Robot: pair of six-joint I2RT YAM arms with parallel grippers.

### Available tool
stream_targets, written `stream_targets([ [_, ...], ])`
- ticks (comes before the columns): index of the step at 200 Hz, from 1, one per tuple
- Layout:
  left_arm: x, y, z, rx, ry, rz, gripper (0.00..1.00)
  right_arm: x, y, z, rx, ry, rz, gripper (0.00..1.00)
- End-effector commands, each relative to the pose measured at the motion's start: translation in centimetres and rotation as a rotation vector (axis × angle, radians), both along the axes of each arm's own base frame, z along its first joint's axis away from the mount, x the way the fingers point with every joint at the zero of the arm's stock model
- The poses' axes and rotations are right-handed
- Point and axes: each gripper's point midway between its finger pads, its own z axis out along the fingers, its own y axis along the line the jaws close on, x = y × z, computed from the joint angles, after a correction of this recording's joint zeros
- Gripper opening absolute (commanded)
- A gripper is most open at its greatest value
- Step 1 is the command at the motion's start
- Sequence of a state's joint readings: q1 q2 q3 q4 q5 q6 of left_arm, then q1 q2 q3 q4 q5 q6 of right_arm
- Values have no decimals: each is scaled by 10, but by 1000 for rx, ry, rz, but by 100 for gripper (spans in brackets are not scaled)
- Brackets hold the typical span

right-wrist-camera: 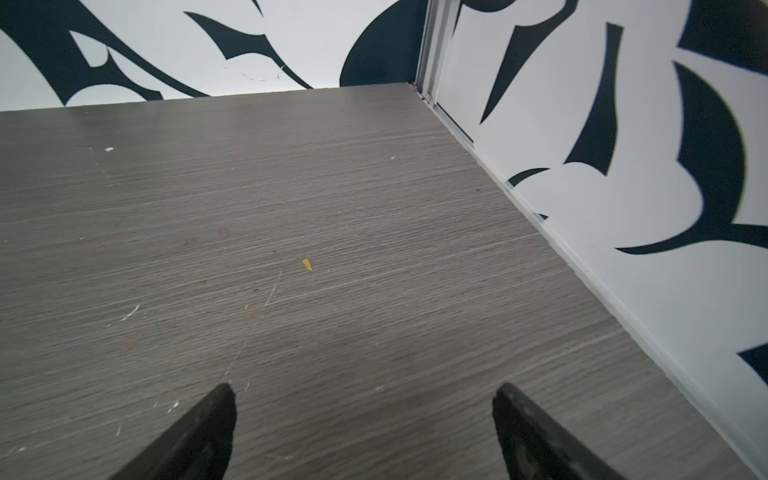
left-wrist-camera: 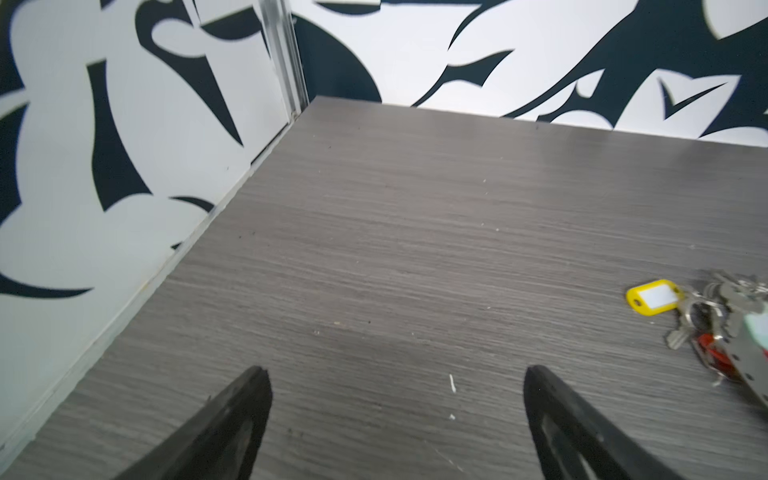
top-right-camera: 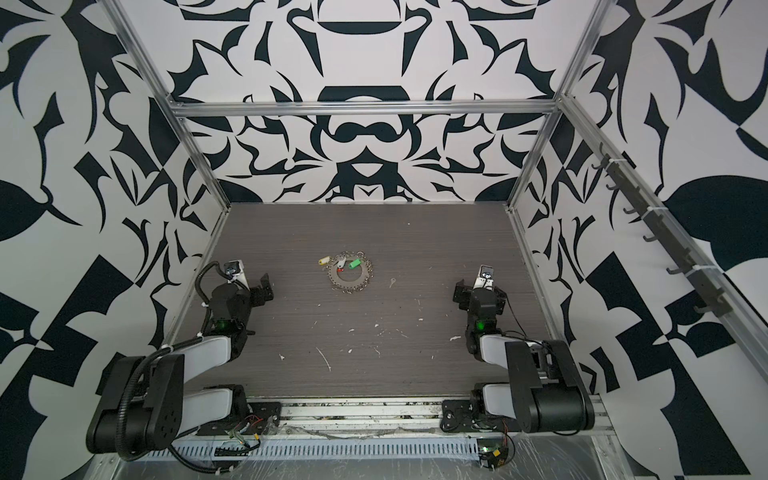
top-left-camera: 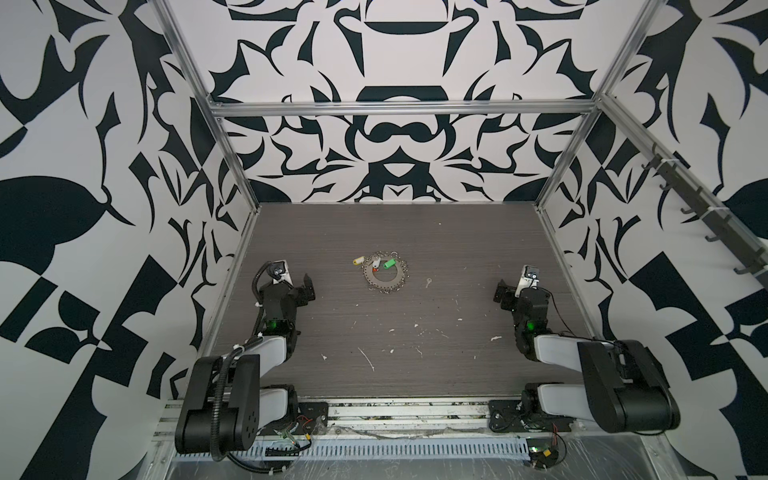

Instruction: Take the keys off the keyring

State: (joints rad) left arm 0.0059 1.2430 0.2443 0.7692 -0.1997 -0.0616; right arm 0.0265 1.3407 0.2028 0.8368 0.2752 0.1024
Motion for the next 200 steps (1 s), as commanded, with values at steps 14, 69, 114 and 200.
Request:
stream_targets([
  [14,0,1,19,0,-68,-25,100,21,10,27,13,-116,57,99],
  [69,21,6,7,-36,-86,-18,99,24,17,23,17,-122,103,99],
  [114,22,5,-10,-48,-114,-49,100,27,27,23,14,-109,161,100],
  [200,29,4,-17,-54,-73,-54,99,38,32,7,24,-86,192,100],
])
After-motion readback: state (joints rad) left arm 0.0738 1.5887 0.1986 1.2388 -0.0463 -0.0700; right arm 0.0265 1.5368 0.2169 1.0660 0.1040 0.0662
